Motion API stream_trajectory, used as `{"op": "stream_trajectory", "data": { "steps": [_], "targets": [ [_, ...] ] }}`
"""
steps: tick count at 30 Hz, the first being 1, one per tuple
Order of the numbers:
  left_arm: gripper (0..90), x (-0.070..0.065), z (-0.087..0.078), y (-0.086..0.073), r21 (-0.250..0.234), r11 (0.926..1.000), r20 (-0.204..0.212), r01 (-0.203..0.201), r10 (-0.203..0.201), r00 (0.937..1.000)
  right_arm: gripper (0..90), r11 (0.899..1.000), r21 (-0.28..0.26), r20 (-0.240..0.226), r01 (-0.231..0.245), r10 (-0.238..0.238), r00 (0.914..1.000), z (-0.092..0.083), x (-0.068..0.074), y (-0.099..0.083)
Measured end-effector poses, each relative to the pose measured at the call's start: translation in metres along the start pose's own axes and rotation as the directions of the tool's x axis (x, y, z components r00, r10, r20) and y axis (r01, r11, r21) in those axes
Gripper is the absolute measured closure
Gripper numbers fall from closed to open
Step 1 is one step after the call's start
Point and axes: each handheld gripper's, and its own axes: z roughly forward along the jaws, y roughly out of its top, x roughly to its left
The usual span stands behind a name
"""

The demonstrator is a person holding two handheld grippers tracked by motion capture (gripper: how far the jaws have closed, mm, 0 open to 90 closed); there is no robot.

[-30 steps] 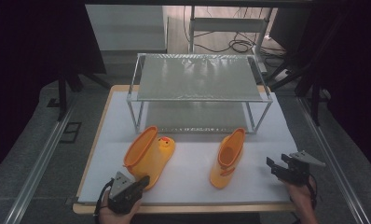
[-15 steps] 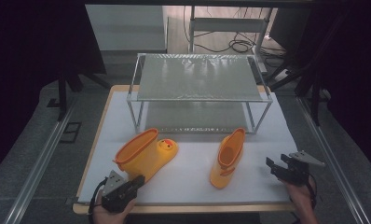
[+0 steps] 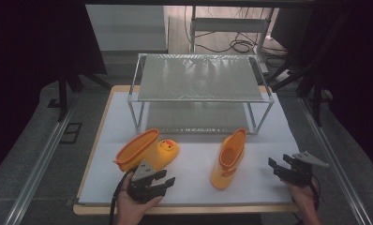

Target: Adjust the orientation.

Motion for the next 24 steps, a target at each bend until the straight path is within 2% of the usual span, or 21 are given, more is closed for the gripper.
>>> {"op": "stream_trajectory", "data": {
  "steps": [5, 9, 10, 11, 13, 14, 17, 24],
  "targets": [
    [51.8, -0.001, 0.005, 0.011, 0.034, 0.9994, 0.059, 0.002, -0.004, 0.9983, 32.2, 1.000, 0.008, 0.000, -0.003, 0.003, 1.0000, 0.000, -0.002, -0.002],
    [50.9, -0.007, 0.008, 0.026, 0.072, 0.9971, 0.105, -0.023, 0.015, 0.9943, 32.2, 1.000, 0.005, 0.004, -0.009, 0.009, 1.0000, -0.002, -0.003, -0.001],
    [50.5, -0.009, 0.009, 0.030, 0.090, 0.9956, 0.121, -0.026, 0.015, 0.9926, 32.2, 1.000, 0.005, 0.004, -0.007, 0.007, 1.0000, -0.002, -0.003, -0.001],
    [50.5, -0.011, 0.011, 0.035, 0.109, 0.9939, 0.146, -0.012, -0.005, 0.9893, 32.2, 1.000, 0.006, 0.004, -0.006, 0.006, 1.0000, -0.002, -0.003, -0.001],
    [50.8, -0.011, 0.014, 0.043, 0.146, 0.9893, 0.197, 0.010, -0.038, 0.9797, 32.2, 1.000, 0.009, 0.001, -0.006, 0.006, 1.0000, -0.001, -0.003, -0.001],
    [50.8, -0.011, 0.015, 0.047, 0.160, 0.9870, 0.206, 0.013, -0.046, 0.9774, 32.2, 1.000, 0.009, 0.002, -0.006, 0.006, 1.0000, -0.001, -0.003, -0.001],
    [51.1, -0.013, 0.016, 0.059, 0.190, 0.9818, 0.202, -0.008, -0.031, 0.9790, 32.2, 1.000, 0.005, 0.004, -0.006, 0.006, 1.0000, -0.002, -0.004, -0.001],
    [51.1, -0.022, 0.009, 0.093, 0.208, 0.9776, 0.239, -0.031, -0.020, 0.9708, 32.2, 1.000, 0.003, 0.007, -0.008, 0.008, 0.9999, -0.004, -0.006, -0.001]
  ]
}}
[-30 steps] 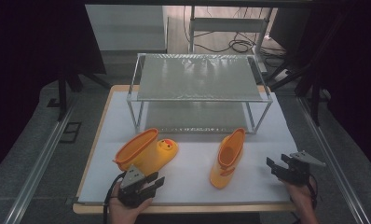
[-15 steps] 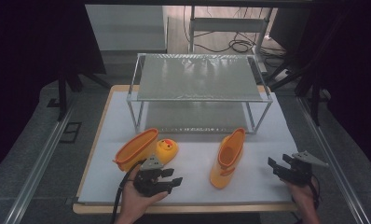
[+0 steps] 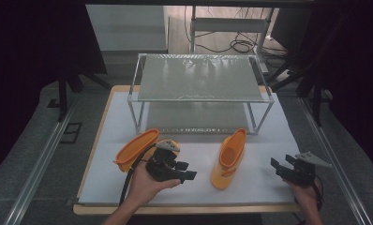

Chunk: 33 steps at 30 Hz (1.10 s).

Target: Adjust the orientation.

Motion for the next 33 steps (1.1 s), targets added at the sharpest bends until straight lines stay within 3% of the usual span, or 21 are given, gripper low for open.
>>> {"op": "stream_trajectory", "data": {
  "steps": [5, 14, 20, 33],
  "targets": [
    [51.0, -0.008, -0.004, 0.019, 0.031, 0.9995, 0.040, -0.003, 0.002, 0.9992, 32.2, 1.000, 0.000, -0.001, 0.003, -0.003, 1.0000, 0.000, 0.000, 0.000],
    [51.1, -0.014, -0.008, 0.055, 0.052, 0.9987, 0.045, -0.006, 0.003, 0.9990, 32.2, 1.000, -0.003, 0.004, -0.001, 0.001, 1.0000, 0.000, -0.002, 0.000],
    [51.0, -0.013, -0.001, 0.081, 0.072, 0.9974, 0.077, 0.008, -0.013, 0.9969, 32.2, 1.000, 0.005, 0.002, 0.001, -0.001, 1.0000, 0.000, -0.002, 0.000],
    [50.7, -0.017, 0.022, 0.121, 0.133, 0.9911, 0.080, 0.003, -0.014, 0.9967, 32.2, 1.000, 0.017, 0.003, -0.006, 0.006, 1.0000, 0.003, -0.002, -0.002]
  ]
}}
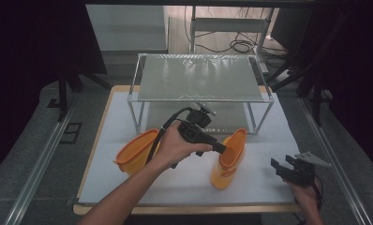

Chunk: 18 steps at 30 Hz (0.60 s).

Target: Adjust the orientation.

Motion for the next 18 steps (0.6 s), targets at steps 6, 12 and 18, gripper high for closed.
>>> {"op": "stream_trajectory", "data": {
  "steps": [6, 12, 18],
  "targets": [
    [50.8, 0.000, 0.015, 0.018, 0.056, 0.9984, -0.018, -0.006, 0.007, 0.9998, 32.2, 1.000, 0.007, -0.002, 0.003, -0.003, 1.0000, 0.001, 0.000, -0.001],
    [52.1, 0.003, 0.035, 0.034, 0.118, 0.9930, -0.057, 0.003, 0.004, 0.9984, 32.2, 1.000, 0.009, 0.000, -0.001, 0.001, 1.0000, 0.000, -0.002, -0.001],
    [57.8, 0.008, 0.050, 0.042, 0.165, 0.9862, -0.092, 0.012, 0.003, 0.9958, 32.2, 1.000, 0.012, 0.002, -0.009, 0.009, 1.0000, 0.001, -0.003, -0.001]
  ]
}}
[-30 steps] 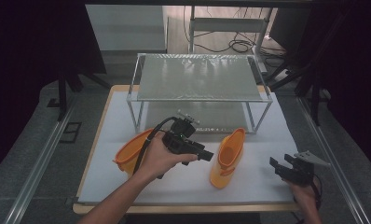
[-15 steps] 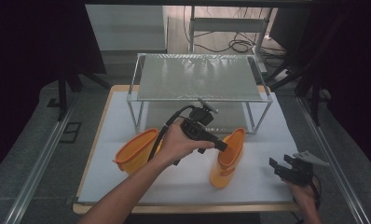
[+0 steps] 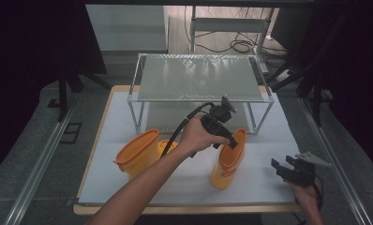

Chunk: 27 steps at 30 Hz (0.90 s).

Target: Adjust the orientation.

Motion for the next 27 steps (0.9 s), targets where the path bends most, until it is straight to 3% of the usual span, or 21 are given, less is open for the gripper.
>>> {"op": "stream_trajectory", "data": {
  "steps": [5, 9, 13, 15, 20, 27],
  "targets": [
    [70.4, 0.003, 0.007, 0.004, 0.021, 0.9998, 0.013, 0.001, -0.001, 0.9999, 32.2, 1.000, -0.005, 0.000, -0.006, 0.006, 1.0000, 0.000, 0.000, 0.000],
    [83.7, 0.002, 0.006, 0.005, 0.017, 0.9999, -0.026, 0.000, 0.001, 0.9997, 32.2, 1.000, 0.003, 0.003, -0.003, 0.003, 1.0000, 0.000, -0.001, 0.000],
    [85.9, 0.005, 0.001, 0.004, 0.001, 1.0000, -0.041, 0.008, -0.008, 0.9991, 32.3, 1.000, 0.003, 0.004, -0.003, 0.003, 1.0000, 0.000, -0.001, -0.001],
    [86.1, 0.007, -0.006, 0.002, -0.023, 0.9995, -0.029, 0.020, -0.021, 0.9993, 32.3, 1.000, -0.002, 0.006, -0.010, 0.010, 0.9999, 0.000, -0.002, -0.001],
    [86.2, 0.005, -0.033, -0.004, -0.052, 0.9986, -0.031, 0.008, -0.010, 0.9995, 32.4, 1.000, -0.002, 0.006, -0.016, 0.016, 0.9999, 0.000, -0.003, -0.001],
    [86.2, 0.001, -0.069, -0.032, -0.076, 0.9970, -0.056, -0.011, 0.007, 0.9984, 32.5, 1.000, -0.005, 0.003, -0.009, 0.009, 1.0000, -0.001, -0.001, 0.000]
  ]
}}
